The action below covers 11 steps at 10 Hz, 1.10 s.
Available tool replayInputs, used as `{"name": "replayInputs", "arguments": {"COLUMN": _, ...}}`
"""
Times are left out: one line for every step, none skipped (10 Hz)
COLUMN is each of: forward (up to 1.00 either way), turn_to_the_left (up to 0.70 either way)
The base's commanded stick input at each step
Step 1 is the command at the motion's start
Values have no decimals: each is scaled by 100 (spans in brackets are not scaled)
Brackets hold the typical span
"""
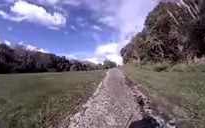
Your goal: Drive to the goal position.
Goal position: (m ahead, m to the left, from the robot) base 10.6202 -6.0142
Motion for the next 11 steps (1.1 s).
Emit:
{"name": "replayInputs", "arguments": {"forward": 70, "turn_to_the_left": 0}}
{"name": "replayInputs", "arguments": {"forward": 0, "turn_to_the_left": 0}}
{"name": "replayInputs", "arguments": {"forward": 0, "turn_to_the_left": 0}}
{"name": "replayInputs", "arguments": {"forward": 0, "turn_to_the_left": 0}}
{"name": "replayInputs", "arguments": {"forward": 0, "turn_to_the_left": 0}}
{"name": "replayInputs", "arguments": {"forward": 0, "turn_to_the_left": 0}}
{"name": "replayInputs", "arguments": {"forward": 0, "turn_to_the_left": 0}}
{"name": "replayInputs", "arguments": {"forward": 0, "turn_to_the_left": 0}}
{"name": "replayInputs", "arguments": {"forward": 0, "turn_to_the_left": 0}}
{"name": "replayInputs", "arguments": {"forward": 0, "turn_to_the_left": 0}}
{"name": "replayInputs", "arguments": {"forward": 46, "turn_to_the_left": 1}}
